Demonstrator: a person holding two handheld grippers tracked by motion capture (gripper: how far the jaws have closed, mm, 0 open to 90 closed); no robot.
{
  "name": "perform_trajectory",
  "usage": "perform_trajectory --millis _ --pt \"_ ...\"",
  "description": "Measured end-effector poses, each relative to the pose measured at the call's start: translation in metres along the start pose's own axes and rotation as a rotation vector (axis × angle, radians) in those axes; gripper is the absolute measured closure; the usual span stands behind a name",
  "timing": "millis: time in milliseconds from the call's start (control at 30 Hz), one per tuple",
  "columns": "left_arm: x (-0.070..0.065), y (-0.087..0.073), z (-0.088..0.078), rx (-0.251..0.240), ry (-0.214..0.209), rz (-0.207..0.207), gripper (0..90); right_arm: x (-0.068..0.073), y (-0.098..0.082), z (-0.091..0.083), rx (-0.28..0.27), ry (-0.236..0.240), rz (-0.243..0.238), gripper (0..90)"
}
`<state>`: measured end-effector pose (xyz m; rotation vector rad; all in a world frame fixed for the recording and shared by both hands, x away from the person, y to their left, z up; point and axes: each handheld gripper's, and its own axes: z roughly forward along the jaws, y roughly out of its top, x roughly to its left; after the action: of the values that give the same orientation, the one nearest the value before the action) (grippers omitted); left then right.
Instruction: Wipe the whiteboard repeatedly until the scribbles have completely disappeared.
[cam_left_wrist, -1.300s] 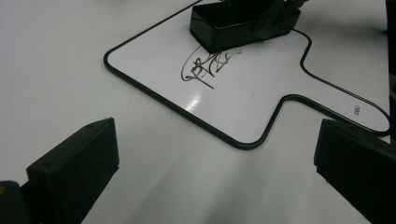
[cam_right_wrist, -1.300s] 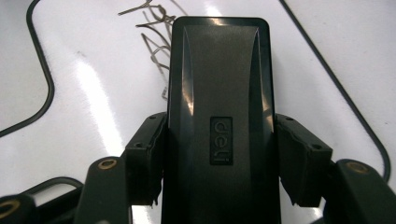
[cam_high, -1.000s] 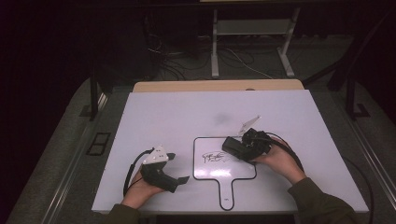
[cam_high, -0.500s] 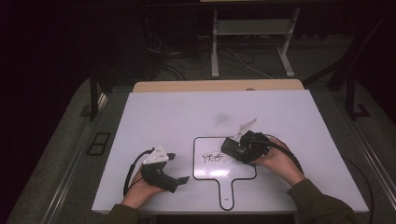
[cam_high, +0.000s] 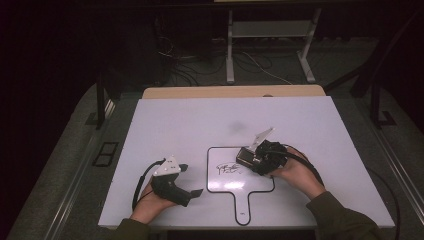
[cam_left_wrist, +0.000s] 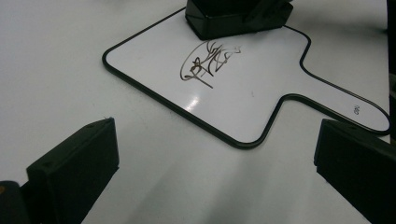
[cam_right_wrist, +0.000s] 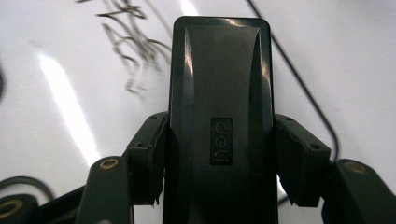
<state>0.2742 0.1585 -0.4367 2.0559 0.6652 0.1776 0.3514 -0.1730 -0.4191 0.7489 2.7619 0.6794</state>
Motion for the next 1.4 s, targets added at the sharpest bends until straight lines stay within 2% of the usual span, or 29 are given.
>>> perform_trajectory --millis 233,467,600,767,1167,1300,1400 --pt "0.000 0.000 0.000 0.001 -0.001 0.002 0.0 -0.013 -0.004 0.000 0.003 -0.055 0.036 39.0" --pt "0.000 0.000 0.001 0.000 0.000 -0.001 0.0 -0.015 -0.004 0.000 0.008 -0.068 0.034 38.9" --pt "0.000 0.000 0.001 0.000 -0.001 0.000 0.0 -0.009 -0.002 0.000 0.014 -0.056 0.024 39.0" --pt "0.000 0.000 0.001 0.001 0.001 0.001 0.0 0.004 0.005 0.002 0.007 -0.022 -0.012 38.9" --pt "0.000 0.000 0.001 0.003 0.000 -0.001 0.0 0.034 0.023 0.009 0.008 0.020 -0.095 38.9" --pt "0.000 0.000 0.001 0.003 0.002 0.001 0.0 0.039 0.027 0.010 0.009 0.036 -0.114 38.9" --pt "0.000 0.000 0.000 0.002 0.002 0.000 0.0 0.036 0.028 0.011 0.005 0.044 -0.102 39.0"
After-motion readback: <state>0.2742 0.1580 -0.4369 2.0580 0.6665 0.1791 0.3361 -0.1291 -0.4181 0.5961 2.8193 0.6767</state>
